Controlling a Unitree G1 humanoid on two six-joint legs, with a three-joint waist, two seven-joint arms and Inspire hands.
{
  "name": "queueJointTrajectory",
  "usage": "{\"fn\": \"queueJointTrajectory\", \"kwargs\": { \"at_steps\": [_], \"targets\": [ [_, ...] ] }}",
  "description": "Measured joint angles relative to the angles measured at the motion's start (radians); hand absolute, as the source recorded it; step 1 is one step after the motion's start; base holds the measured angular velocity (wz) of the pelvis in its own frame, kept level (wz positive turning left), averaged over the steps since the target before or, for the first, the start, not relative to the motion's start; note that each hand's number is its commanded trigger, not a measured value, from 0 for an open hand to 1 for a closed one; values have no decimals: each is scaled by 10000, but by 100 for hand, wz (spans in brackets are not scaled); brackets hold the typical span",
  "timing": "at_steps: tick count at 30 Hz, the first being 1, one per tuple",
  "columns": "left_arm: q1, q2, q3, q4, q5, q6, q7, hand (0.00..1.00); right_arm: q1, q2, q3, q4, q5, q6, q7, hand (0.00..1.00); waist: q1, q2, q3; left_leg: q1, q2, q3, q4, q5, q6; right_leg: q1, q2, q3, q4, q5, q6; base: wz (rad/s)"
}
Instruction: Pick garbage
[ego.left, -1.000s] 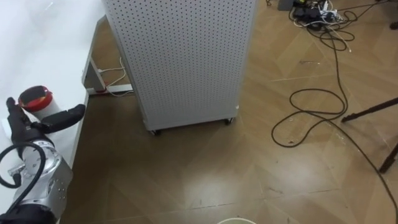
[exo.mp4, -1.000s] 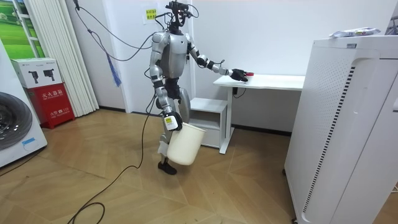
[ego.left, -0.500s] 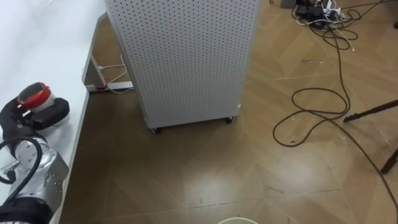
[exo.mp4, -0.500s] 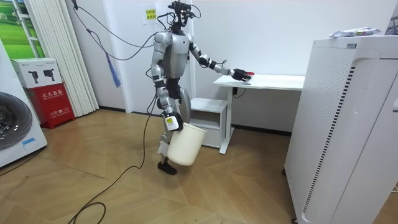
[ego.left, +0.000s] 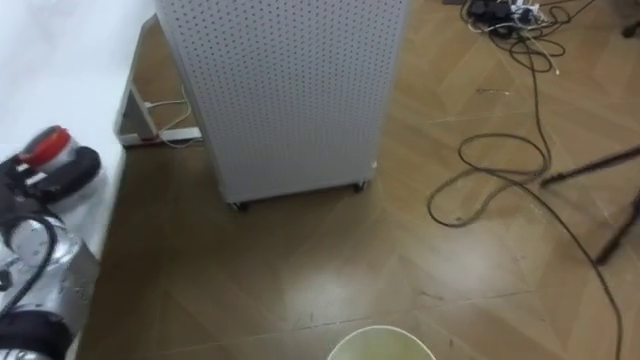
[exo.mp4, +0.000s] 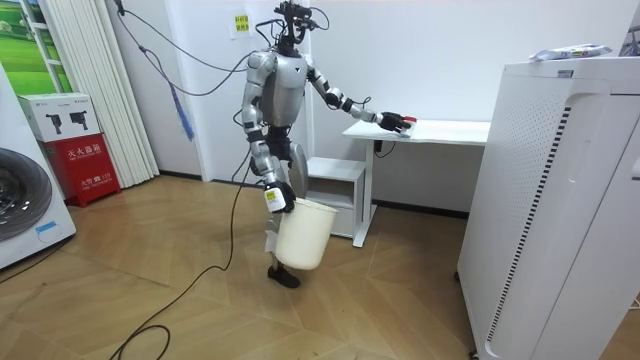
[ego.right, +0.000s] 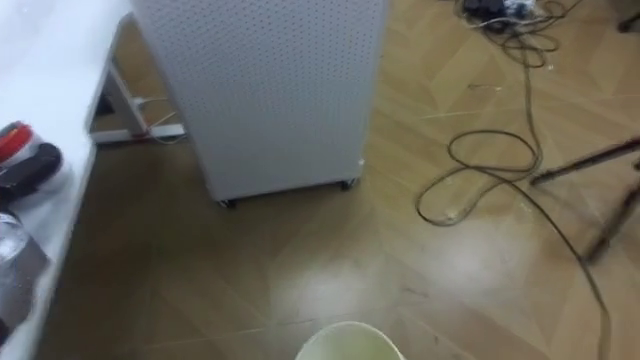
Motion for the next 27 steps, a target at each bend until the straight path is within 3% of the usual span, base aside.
{"fn": "queueJointTrajectory", "kwargs": {
  "at_steps": [1,2,9,12,16,18,20,23,27],
  "targets": [
    [-28,-7,-178,67,2,6,-12,100,44,6,32,67,88,-12,15,100,-51,-53,21,170,76,677,-144,43,60,161,29,56,-23,-1,-1,-7],
    [-29,-19,-273,50,7,9,-14,100,120,13,21,55,97,-78,33,100,-133,-68,19,330,114,940,-243,57,79,268,65,68,-50,-4,3,0],
    [-24,-36,-436,7,11,9,-194,100,68,3,-255,90,152,-12,-128,100,-207,-187,4,379,-94,1067,45,-19,313,444,-26,147,-130,-25,129,5],
    [-21,-60,-734,-511,28,2,-341,100,85,-15,-271,56,159,-19,-171,100,-29,-187,1,369,-188,1078,63,35,403,478,-103,170,-141,-7,226,11],
    [216,-496,-1261,-2224,526,-46,-328,100,76,-22,-230,0,64,-9,-189,100,332,-159,-9,391,-264,1078,174,58,461,713,-238,-88,-192,12,300,18],
    [728,-655,-1436,-3323,737,-76,-329,100,46,-12,-180,-24,37,-10,-188,100,508,-116,-49,487,-285,1073,185,53,470,823,-259,-94,-189,5,313,3],
    [1327,-1104,-1559,-4376,1275,-122,-465,100,-46,-33,-178,-106,55,41,-206,100,775,-8,-105,606,-328,1052,143,60,484,932,-326,-171,-156,-21,350,3],
    [2194,-1659,-2004,-5486,1920,-121,-839,100,-179,24,-148,-103,12,52,-199,100,867,46,-156,818,-377,957,11,83,521,1175,-379,-290,-169,-93,403,19],
    [3012,-1943,-2719,-6023,2217,-93,-1608,100,-400,123,-45,-151,55,85,-155,100,926,28,-164,870,-387,958,5,89,532,1249,-397,-341,-169,-112,421,7]
  ]
}}
